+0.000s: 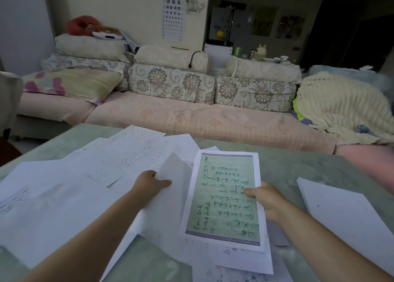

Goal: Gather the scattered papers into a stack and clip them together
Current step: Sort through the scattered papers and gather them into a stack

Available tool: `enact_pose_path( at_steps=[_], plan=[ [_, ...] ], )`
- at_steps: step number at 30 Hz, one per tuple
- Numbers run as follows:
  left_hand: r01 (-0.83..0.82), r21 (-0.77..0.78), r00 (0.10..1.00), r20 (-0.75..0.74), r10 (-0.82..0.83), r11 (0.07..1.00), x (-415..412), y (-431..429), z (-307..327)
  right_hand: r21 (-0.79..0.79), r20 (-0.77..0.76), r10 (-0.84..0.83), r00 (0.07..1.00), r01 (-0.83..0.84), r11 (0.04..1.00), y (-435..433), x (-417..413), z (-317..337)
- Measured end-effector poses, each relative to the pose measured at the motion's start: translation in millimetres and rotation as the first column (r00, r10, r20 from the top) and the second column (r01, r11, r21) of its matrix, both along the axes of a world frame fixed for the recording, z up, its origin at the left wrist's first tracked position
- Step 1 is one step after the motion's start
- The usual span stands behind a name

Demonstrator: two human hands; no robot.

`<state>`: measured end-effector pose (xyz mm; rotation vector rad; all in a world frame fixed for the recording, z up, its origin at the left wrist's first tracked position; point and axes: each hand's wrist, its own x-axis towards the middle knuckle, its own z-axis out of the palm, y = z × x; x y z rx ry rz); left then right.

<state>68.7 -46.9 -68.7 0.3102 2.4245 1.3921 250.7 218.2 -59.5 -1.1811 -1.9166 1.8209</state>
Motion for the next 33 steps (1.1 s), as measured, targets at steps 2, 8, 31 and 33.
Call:
enact_pose_path(
  at_steps=[2, 8, 31, 33],
  plan=[
    [-0.01, -0.001, 0.998, 0.062, 0.01, 1.0, 15, 12, 3, -0.022, -0.02, 0.009, 1.0, -0.01, 1.0, -3, 1, -4],
    [0.115, 0.018, 0.959, 0.259, -0.116, 0.993, 38, 38, 7, 0.178, 0.06, -0.007, 0.998, -0.004, 0.984, -9, -7, -26],
    [0.1, -0.373, 0.985, -0.093, -0.144, 0.922, 14, 58, -10, 0.457, 0.31, -0.08, 0.947, -0.075, 0.886, 11, -33, -33],
    [0.077, -0.178, 0.996, 0.048, -0.069, 0.981, 13, 66, -8, 0.469, 0.35, -0.058, 0.935, -0.121, 0.875, 9, -36, -36]
  ],
)
